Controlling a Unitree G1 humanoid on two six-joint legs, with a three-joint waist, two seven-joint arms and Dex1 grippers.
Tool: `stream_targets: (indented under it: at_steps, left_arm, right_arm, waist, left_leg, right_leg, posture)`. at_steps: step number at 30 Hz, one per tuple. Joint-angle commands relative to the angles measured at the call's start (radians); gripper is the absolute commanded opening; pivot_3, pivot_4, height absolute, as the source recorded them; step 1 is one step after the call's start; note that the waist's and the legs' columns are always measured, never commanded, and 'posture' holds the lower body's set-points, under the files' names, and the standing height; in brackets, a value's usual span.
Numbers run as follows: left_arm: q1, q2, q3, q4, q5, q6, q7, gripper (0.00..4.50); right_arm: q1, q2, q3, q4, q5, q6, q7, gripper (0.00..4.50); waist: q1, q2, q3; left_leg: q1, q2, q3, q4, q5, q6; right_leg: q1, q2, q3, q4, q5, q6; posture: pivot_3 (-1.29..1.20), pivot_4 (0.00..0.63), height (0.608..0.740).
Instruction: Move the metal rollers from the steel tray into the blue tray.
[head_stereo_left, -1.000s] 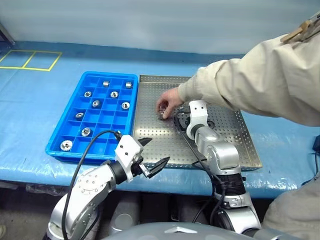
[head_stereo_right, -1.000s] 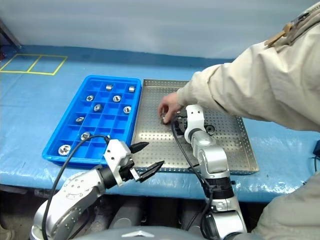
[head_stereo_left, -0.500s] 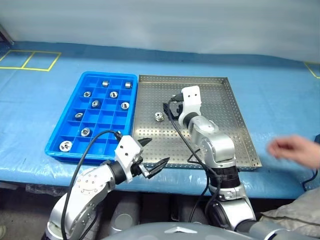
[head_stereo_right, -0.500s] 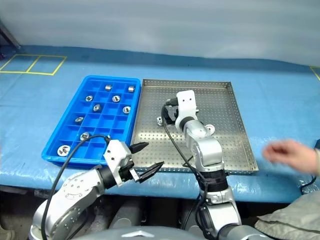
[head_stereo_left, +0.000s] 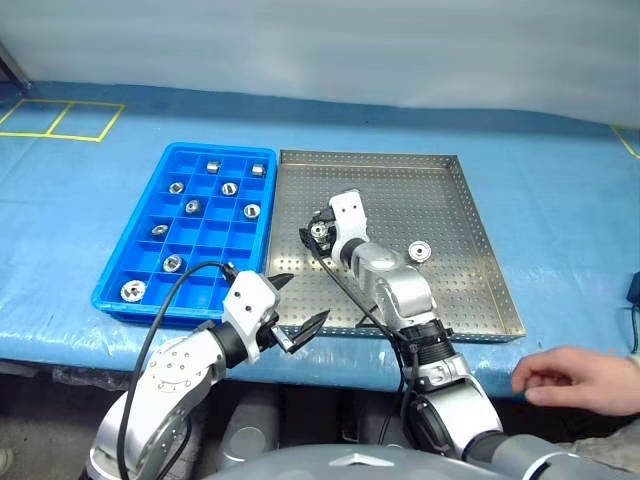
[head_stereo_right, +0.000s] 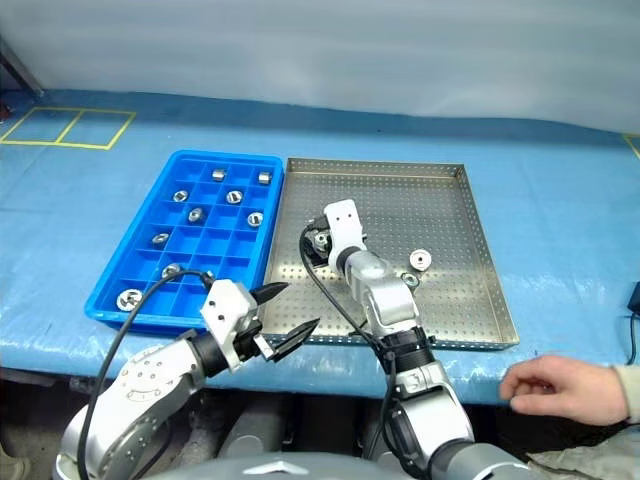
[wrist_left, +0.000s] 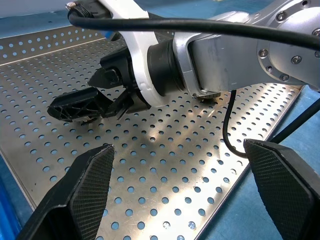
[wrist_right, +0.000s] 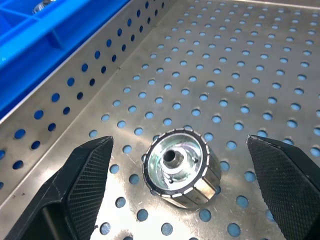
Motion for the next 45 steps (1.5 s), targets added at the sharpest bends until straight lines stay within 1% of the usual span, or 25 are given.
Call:
stream_targets:
  at_steps: [1,6,7,8,11,13,15,17,23,27,34,40,45]
  left_arm:
    - [0.002,0.002,0.01,-0.036,0.007,-0.025,0.009,4.5]
    - [0.005,0.0,0.008,-0.036,0.014,-0.028,0.019,4.5]
    - [0.005,-0.001,0.008,-0.035,0.022,-0.029,0.027,4.5]
    - [0.005,-0.001,0.009,-0.033,0.038,-0.033,0.04,4.5]
    - [0.01,-0.017,0.03,-0.032,0.061,-0.048,0.078,4.5]
    - [0.009,-0.052,0.071,-0.028,0.082,-0.063,0.136,4.5]
    - [0.007,-0.087,0.111,-0.025,0.094,-0.069,0.183,4.5]
    - [0.006,-0.112,0.152,-0.026,0.121,-0.073,0.229,4.5]
    - [0.039,-0.175,0.277,-0.07,0.168,-0.068,0.335,4.5]
    - [0.092,-0.196,0.322,-0.113,0.188,-0.065,0.369,4.5]
    - [0.174,-0.222,0.326,-0.176,0.214,-0.058,0.391,4.5]
    - [0.164,-0.224,0.309,-0.174,0.216,-0.048,0.387,4.5]
    - [0.134,-0.224,0.293,-0.155,0.211,-0.044,0.38,4.5]
  right_arm:
    - [-0.004,-0.004,-0.005,0.011,-0.009,-0.037,-0.001,3.94]
    - [-0.004,-0.008,-0.009,0.018,-0.014,-0.05,-0.003,2.37]
    - [-0.005,-0.008,-0.009,0.014,-0.016,-0.051,-0.004,2.0]
    - [-0.008,-0.009,-0.006,0.008,-0.02,-0.054,-0.006,1.87]
    - [-0.022,-0.009,-0.004,-0.022,-0.023,-0.053,-0.002,1.87]
    - [-0.046,-0.008,0.003,-0.049,-0.022,-0.048,0.007,1.87]
    - [-0.069,-0.006,0.012,-0.07,-0.022,-0.042,0.019,1.87]
    - [-0.101,0.004,0.023,-0.081,-0.015,-0.035,0.034,1.87]
    - [-0.194,0.049,0.061,-0.045,-0.009,-0.048,0.081,1.87]
    - [-0.234,0.084,0.078,0.015,-0.01,-0.072,0.106,1.87]
    - [-0.264,0.123,0.096,0.133,-0.013,-0.115,0.141,1.87]
    - [-0.274,0.117,0.078,0.186,-0.013,-0.138,0.131,1.87]
    - [-0.268,0.104,0.063,0.211,-0.02,-0.143,0.117,1.87]
  waist:
    - [0.001,0.0,0.0]
    - [0.003,0.0,0.0]
    - [0.004,0.0,0.0]
    - [0.004,0.0,0.0]
    - [0.004,0.0,0.0]
    - [0.004,0.0,0.0]
    - [0.005,0.0,0.0]
    - [0.006,0.0,0.0]
    - [0.03,0.0,0.0]
    - [0.075,0.0,0.0]
    - [0.176,0.0,0.0]
    - [0.258,0.0,0.0]
    - [0.298,0.0,0.0]
  left_leg:
    - [0.0,0.0,0.0,0.0,0.0,0.0]
    - [0.0,0.0,0.0,0.0,0.0,0.0]
    - [0.0,0.0,0.0,0.0,0.0,0.0]
    - [0.0,0.0,0.0,0.0,0.0,0.0]
    - [0.0,0.0,0.0,0.0,0.0,0.0]
    - [0.0,0.0,0.0,0.0,0.0,0.0]
    - [0.0,0.0,0.0,0.0,0.0,0.0]
    - [0.0,0.0,0.0,0.0,0.0,0.0]
    - [0.0,0.0,-0.001,-0.003,0.0,-0.001]
    - [-0.002,-0.001,-0.001,-0.005,0.001,-0.001]
    - [-0.003,-0.001,0.0,-0.006,0.001,-0.003]
    - [-0.005,-0.001,0.001,-0.006,0.002,-0.005]
    - [-0.006,-0.002,0.003,-0.006,0.002,-0.007]
  right_leg:
    - [0.0,0.0,0.0,0.0,0.0,0.0]
    - [0.0,0.0,0.0,0.0,0.0,0.0]
    - [0.0,0.0,0.0,0.0,0.0,0.0]
    - [0.0,0.0,0.0,0.0,0.0,0.0]
    - [0.0,0.0,0.0,0.0,0.0,0.0]
    - [0.0,0.0,0.0,0.0,0.0,0.0]
    - [-0.001,0.0,0.0,0.0,0.003,0.005]
    - [-0.001,0.0,0.0,0.0,0.003,0.005]
    - [-0.002,0.001,-0.001,0.0,0.003,0.005]
    - [-0.004,0.001,-0.001,0.0,0.003,0.004]
    - [-0.006,0.0,-0.001,-0.001,0.003,0.005]
    - [-0.009,0.002,-0.003,0.0,0.002,0.004]
    - [-0.009,0.003,-0.003,0.0,0.002,0.004]
  posture:
    - [0.31,0.15,0.74]
    - [0.32,0.15,0.74]
    - [0.32,0.15,0.74]
    - [0.32,0.15,0.74]
    - [0.32,0.15,0.74]
    - [0.33,0.15,0.74]
    - [0.35,0.15,0.74]
    - [0.37,0.15,0.74]
    - [0.47,0.15,0.74]
    - [0.53,0.15,0.74]
    - [0.59,0.15,0.74]
    - [0.56,0.15,0.74]
    - [0.56,0.15,0.74]
